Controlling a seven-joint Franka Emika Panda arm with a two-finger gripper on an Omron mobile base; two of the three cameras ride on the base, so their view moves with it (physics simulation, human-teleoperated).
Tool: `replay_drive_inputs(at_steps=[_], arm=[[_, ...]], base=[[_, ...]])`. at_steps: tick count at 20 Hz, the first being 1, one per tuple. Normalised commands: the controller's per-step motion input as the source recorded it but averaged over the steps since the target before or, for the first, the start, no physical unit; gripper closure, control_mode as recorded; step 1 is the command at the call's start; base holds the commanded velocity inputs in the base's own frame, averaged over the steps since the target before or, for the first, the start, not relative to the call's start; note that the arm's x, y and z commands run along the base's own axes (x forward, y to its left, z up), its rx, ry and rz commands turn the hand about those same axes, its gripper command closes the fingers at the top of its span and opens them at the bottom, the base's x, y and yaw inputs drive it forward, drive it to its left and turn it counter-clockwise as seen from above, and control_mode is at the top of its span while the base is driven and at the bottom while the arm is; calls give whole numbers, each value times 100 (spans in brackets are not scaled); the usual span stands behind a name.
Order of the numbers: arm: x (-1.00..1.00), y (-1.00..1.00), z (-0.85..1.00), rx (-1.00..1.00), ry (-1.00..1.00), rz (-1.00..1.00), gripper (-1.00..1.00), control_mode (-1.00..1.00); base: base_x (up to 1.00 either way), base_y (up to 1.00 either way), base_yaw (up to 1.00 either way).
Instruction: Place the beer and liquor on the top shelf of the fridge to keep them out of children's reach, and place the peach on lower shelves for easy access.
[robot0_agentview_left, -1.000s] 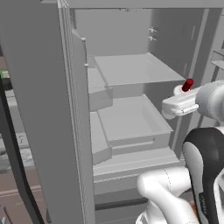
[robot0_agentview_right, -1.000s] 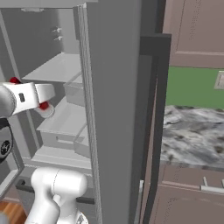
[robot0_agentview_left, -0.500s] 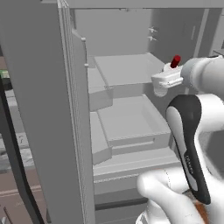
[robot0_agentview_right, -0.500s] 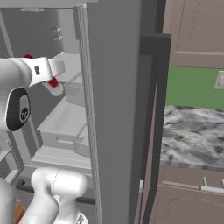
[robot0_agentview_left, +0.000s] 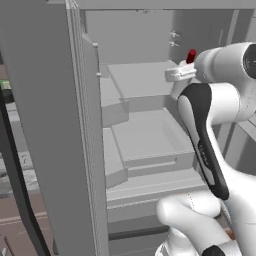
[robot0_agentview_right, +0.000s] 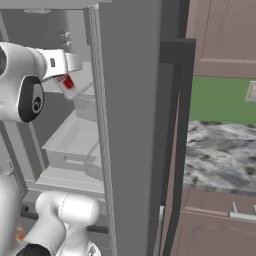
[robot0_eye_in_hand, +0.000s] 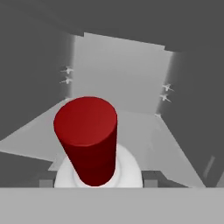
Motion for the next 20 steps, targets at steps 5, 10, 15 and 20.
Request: replay_drive_inputs(at_steps=[5,10,15,20], arm=[[68,0,-1,16,1,-5,100,-100],[68,0,-14,15,6,-3,100,-100],[57,4,-36,1,9,-1,100,-100],[52,8,-45,0,11,0,100,-100]], base=[[0,0,0],[0,0,0],[0,0,0],[0,0,0]])
